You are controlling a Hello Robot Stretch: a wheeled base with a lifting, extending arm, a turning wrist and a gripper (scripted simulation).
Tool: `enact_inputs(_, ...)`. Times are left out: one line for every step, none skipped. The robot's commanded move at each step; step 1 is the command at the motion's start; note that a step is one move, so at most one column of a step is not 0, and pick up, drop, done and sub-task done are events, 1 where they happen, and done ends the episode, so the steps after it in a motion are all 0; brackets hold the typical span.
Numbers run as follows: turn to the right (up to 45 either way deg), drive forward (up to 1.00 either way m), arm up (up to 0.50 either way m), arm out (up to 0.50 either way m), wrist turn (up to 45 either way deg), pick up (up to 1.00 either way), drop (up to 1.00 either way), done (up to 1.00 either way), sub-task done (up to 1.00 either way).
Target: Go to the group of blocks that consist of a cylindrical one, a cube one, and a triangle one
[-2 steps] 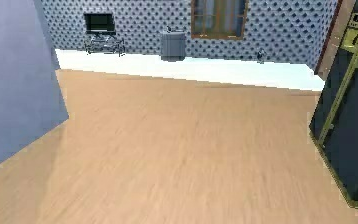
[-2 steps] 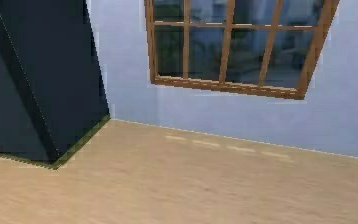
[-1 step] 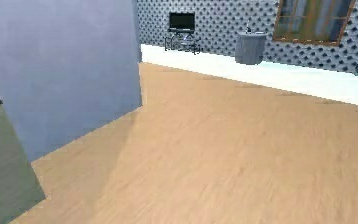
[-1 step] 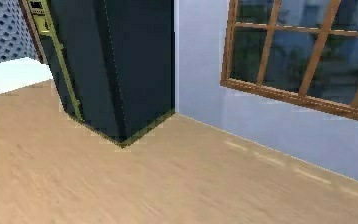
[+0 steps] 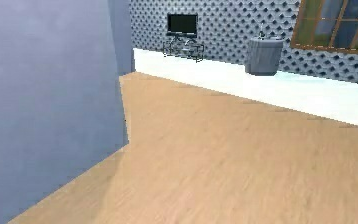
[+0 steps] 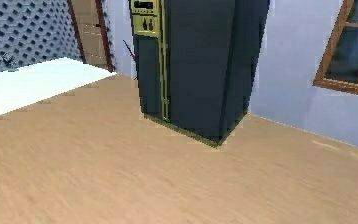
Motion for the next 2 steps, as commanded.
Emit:
enact_inputs(0.0,1.00,0.00,0.00,0.0,0.00,0.00,0.00,0.00)
enact_inputs(-3.0,0.00,0.00,0.00,0.0,0.00,0.00,0.00,0.00)
